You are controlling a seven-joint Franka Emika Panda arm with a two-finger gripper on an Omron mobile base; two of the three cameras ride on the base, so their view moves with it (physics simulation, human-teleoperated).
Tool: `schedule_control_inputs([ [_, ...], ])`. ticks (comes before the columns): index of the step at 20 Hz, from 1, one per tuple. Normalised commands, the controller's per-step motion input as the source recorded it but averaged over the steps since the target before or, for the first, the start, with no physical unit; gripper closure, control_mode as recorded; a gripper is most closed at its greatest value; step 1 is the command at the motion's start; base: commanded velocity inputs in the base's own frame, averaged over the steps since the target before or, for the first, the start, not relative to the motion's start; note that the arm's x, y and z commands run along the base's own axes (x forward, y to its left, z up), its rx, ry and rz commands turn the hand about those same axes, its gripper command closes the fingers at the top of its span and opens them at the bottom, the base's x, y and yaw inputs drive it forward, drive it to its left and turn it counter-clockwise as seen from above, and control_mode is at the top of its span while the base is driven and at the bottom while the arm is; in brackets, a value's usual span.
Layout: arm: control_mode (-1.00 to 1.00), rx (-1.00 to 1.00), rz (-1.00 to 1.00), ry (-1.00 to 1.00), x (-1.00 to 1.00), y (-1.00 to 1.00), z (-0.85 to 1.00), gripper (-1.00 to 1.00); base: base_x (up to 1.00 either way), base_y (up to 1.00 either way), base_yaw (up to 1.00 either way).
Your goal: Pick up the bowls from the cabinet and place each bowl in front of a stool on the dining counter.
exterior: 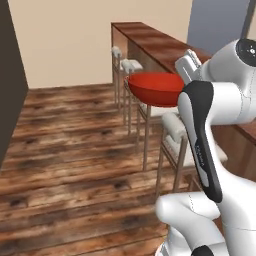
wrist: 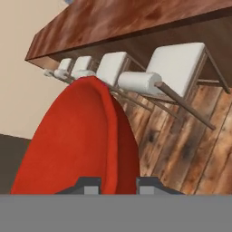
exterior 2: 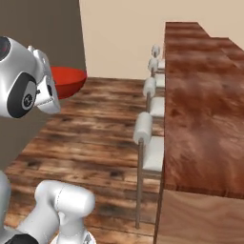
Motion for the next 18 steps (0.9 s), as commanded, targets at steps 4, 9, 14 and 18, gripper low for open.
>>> schedule_control_inputs([
  [4,1.0,0.0,0.0,0.0,0.0,0.0,0.0,1.0,0.68,0.28,-0.41],
  [9,1.0,0.0,0.0,0.0,0.0,0.0,0.0,1.0,0.58,0.32,-0.43],
  [14,1.0,0.0,0.0,0.0,0.0,0.0,0.0,1.0,0.56,0.55,-0.47],
  [18,1.0,0.0,0.0,0.0,0.0,0.0,0.0,1.0,0.53,0.78,-0.49],
])
